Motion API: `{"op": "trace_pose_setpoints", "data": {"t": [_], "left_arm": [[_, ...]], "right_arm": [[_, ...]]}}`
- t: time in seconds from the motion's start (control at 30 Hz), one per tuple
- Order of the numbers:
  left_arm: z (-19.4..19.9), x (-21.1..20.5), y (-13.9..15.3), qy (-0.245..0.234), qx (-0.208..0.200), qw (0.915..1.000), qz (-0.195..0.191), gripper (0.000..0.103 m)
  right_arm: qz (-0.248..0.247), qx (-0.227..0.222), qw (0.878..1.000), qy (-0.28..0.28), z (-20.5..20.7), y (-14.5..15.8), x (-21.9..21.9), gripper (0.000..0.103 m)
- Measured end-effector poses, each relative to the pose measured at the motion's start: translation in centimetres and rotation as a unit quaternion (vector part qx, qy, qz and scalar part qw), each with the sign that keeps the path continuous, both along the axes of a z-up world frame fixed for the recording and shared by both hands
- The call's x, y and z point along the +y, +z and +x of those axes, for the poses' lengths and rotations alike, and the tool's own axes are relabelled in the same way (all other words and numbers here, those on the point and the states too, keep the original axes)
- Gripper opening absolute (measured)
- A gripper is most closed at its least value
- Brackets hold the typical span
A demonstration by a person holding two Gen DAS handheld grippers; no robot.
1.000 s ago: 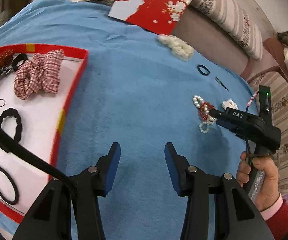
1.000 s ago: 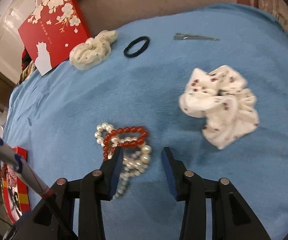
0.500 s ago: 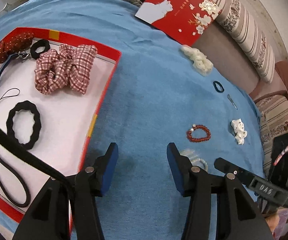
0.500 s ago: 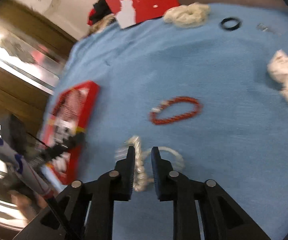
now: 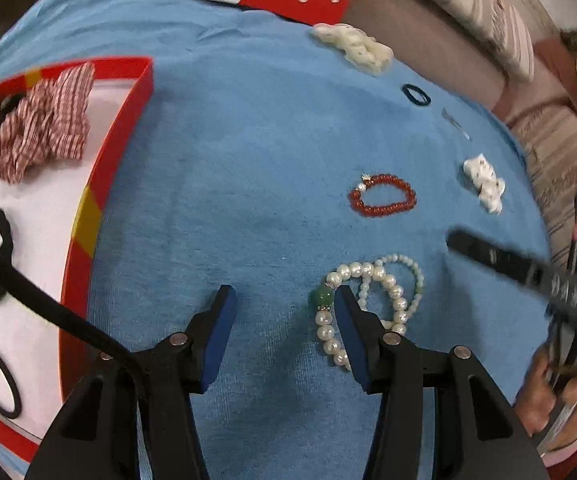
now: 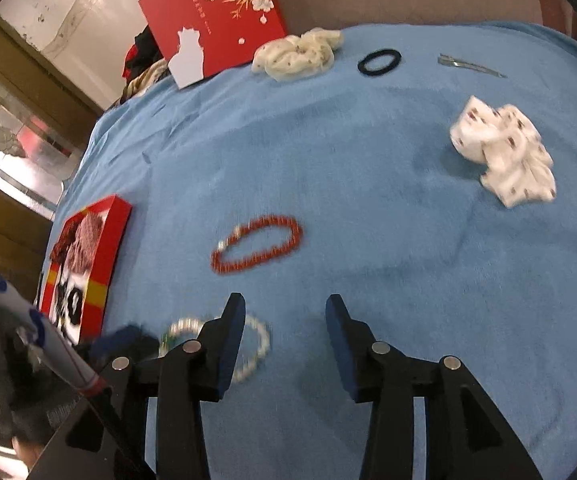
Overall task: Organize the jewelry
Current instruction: 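Move the left tool to the pearl bracelet while the right tool moves to the red bead bracelet, then grasp the pearl bracelet with the left tool while the right tool grasps the red bead bracelet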
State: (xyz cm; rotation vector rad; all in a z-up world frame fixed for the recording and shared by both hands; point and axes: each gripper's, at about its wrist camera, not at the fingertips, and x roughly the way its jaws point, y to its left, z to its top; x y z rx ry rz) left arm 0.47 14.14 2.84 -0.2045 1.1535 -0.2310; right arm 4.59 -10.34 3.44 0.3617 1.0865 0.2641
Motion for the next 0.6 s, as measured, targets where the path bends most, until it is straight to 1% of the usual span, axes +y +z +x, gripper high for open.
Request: {"op": "trace_pose_setpoints", "data": {"t": [0.1,0.2,0.27,0.3,0.33,0.4,0.43,0.47,0.5,0.53,0.57,0.6], "left_arm": [[-0.3,-1.0,0.0,-0.024,-0.011,0.9994,0.020,0.049],[-0.8,-2.0,-0.2,-0.055,-0.022,0.9973,0.043,0.048],[-1.3,-3.0,-0.3,-0.079,-0.037,0.9934,0.074,0.047],[-1.8,-4.0,-0.5,-0.097,-0.051,0.9886,0.104,0.047],[-2.2,-4.7,-0.7,-0.109,-0.062,0.9843,0.124,0.047],[-2.8,-5.9,-0.7,-0.130,-0.083,0.9774,0.145,0.036],[-3.0,-6.3,-0.7,-0.140,-0.087,0.9759,0.143,0.022],[-3.0,-6.5,-0.6,-0.145,-0.088,0.9756,0.140,0.009],[-3.1,-6.7,-0.4,-0.149,-0.087,0.9763,0.131,0.009],[-3.0,-6.7,-0.3,-0.150,-0.084,0.9780,0.119,0.009],[-2.8,-6.4,0.0,-0.147,-0.079,0.9815,0.094,0.009],[-2.5,-5.5,0.6,-0.138,-0.071,0.9867,0.049,0.009]], "right_arm": [[-0.013,-0.007,1.000,0.000,1.7,-0.2,0.7,0.045],[-0.049,-0.013,0.999,0.021,3.6,-0.4,2.2,0.045],[-0.080,-0.008,0.996,0.041,4.9,-1.2,3.4,0.045],[-0.094,-0.006,0.994,0.049,5.3,-1.6,3.8,0.045],[-0.111,-0.012,0.992,0.056,5.6,-1.8,4.3,0.045],[-0.141,-0.027,0.987,0.072,5.8,-1.9,5.1,0.046],[-0.155,-0.032,0.985,0.076,5.7,-2.0,5.5,0.046],[-0.161,-0.038,0.983,0.077,5.6,-1.9,5.7,0.040],[-0.165,-0.042,0.982,0.082,5.3,-1.9,5.9,0.025],[-0.164,-0.043,0.982,0.086,5.1,-1.8,5.9,0.017],[-0.156,-0.040,0.983,0.087,5.1,-1.6,5.7,0.008],[-0.149,-0.039,0.984,0.084,5.0,-1.4,5.5,0.008]]}}
